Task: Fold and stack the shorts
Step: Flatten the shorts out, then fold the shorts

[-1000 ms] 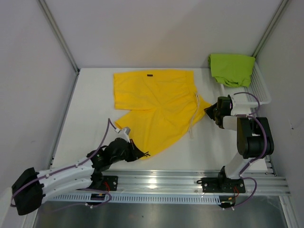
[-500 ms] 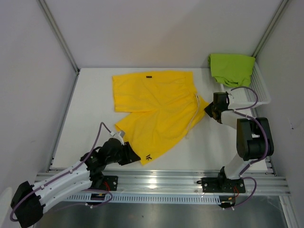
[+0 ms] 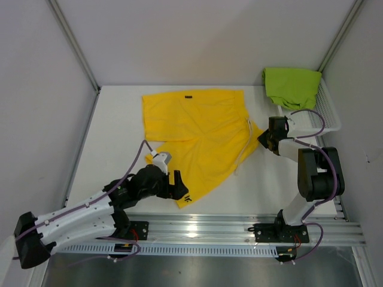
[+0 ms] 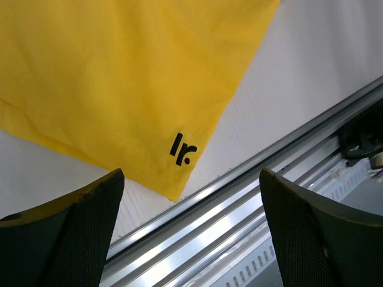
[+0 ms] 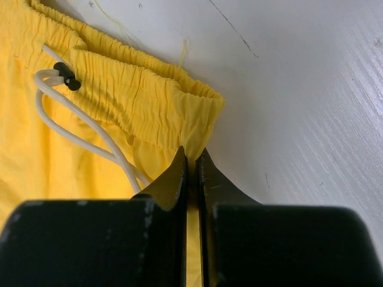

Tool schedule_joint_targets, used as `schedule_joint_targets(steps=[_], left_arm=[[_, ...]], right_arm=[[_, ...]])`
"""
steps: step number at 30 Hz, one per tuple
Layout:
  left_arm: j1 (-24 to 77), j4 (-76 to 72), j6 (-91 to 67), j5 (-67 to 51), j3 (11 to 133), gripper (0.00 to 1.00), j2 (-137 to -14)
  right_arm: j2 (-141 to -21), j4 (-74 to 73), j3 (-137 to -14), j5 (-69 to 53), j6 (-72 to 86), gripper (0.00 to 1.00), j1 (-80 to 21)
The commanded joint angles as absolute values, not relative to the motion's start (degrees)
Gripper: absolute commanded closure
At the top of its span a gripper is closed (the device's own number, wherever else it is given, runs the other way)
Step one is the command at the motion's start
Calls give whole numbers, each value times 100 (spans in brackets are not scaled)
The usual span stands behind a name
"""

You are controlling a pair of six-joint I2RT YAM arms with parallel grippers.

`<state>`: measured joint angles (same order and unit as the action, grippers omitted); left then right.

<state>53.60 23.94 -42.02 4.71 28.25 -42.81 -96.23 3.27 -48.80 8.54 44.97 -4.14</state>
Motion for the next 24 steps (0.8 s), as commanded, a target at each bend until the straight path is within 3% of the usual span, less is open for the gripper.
schedule_joint_targets(steps=[1, 15, 24], left_arm=[[5730, 2347, -3990, 949, 3102, 4, -4842], [8147, 3621, -3261, 3295, 4789, 5, -7302], [8262, 3234, -2839, 2874, 4632, 27, -7796]], right_arm=[[-9721, 343, -5115, 905, 4474, 100, -378], [-9800, 439, -5133, 633, 4535, 100, -343], [-9826, 510, -5089, 457, 4570, 100, -264]])
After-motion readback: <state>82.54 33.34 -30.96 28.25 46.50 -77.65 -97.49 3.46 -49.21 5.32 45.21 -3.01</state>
